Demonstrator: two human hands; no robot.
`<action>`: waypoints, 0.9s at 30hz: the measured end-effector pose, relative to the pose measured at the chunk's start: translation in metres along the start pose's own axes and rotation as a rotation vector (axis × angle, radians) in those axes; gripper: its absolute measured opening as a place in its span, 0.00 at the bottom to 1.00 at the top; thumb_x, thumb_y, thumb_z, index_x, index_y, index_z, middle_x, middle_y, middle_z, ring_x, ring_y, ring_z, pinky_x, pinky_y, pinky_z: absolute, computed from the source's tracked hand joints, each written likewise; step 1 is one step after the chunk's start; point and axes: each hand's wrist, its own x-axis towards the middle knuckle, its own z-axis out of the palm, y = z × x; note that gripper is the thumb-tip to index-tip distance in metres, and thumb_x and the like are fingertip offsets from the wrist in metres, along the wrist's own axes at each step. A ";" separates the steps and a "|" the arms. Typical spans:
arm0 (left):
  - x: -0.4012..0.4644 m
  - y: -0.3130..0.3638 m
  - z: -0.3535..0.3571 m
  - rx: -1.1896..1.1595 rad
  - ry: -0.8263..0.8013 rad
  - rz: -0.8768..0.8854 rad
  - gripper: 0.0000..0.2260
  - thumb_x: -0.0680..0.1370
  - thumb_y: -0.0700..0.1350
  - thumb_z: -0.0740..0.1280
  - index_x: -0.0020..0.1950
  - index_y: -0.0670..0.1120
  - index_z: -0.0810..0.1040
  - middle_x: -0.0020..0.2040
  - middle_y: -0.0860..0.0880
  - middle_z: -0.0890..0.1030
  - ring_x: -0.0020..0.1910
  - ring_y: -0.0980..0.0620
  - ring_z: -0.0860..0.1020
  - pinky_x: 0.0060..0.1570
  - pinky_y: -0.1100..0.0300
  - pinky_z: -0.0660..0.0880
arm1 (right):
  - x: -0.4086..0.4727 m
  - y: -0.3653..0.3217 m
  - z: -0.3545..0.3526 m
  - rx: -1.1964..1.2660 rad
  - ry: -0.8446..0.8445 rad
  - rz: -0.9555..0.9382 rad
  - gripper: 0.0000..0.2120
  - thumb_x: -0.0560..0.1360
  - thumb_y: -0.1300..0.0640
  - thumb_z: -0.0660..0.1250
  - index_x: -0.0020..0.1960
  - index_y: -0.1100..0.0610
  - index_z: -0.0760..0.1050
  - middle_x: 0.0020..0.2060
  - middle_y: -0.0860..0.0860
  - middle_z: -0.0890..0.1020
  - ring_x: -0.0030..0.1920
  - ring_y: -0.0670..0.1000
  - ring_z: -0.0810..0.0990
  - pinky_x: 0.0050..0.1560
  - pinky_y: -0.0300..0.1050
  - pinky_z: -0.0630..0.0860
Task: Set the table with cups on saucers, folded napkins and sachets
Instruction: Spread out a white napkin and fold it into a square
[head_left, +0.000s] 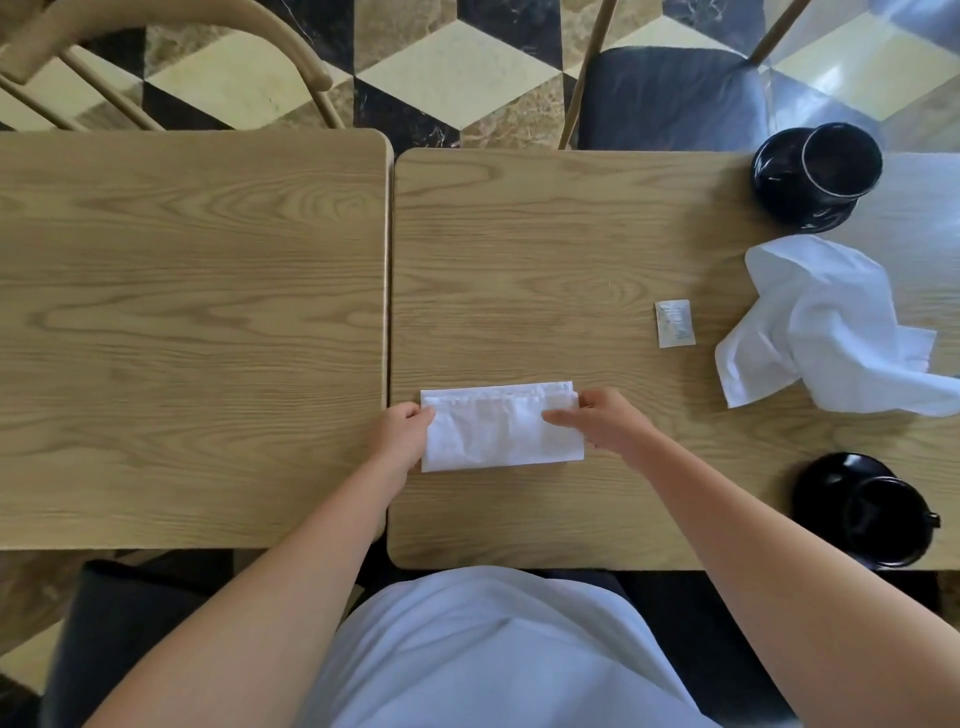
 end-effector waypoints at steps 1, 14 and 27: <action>0.000 -0.001 0.001 -0.007 -0.001 0.007 0.10 0.80 0.49 0.64 0.40 0.47 0.73 0.32 0.49 0.69 0.30 0.50 0.65 0.30 0.56 0.58 | 0.002 0.001 0.000 -0.042 0.030 -0.002 0.17 0.71 0.42 0.74 0.36 0.53 0.74 0.30 0.45 0.74 0.31 0.47 0.71 0.32 0.42 0.65; -0.022 0.008 0.000 -0.138 0.192 -0.030 0.10 0.78 0.49 0.67 0.44 0.46 0.68 0.37 0.46 0.76 0.37 0.47 0.74 0.37 0.54 0.70 | 0.003 -0.002 0.011 -0.252 0.354 -0.192 0.18 0.73 0.45 0.74 0.55 0.55 0.74 0.50 0.48 0.77 0.48 0.52 0.76 0.46 0.50 0.76; -0.084 0.015 0.114 -1.033 -0.377 -0.650 0.13 0.81 0.41 0.68 0.63 0.36 0.75 0.65 0.34 0.78 0.65 0.37 0.77 0.59 0.49 0.77 | 0.021 -0.037 0.016 -0.848 0.201 -0.415 0.24 0.74 0.46 0.74 0.63 0.54 0.70 0.60 0.51 0.77 0.63 0.57 0.71 0.61 0.55 0.68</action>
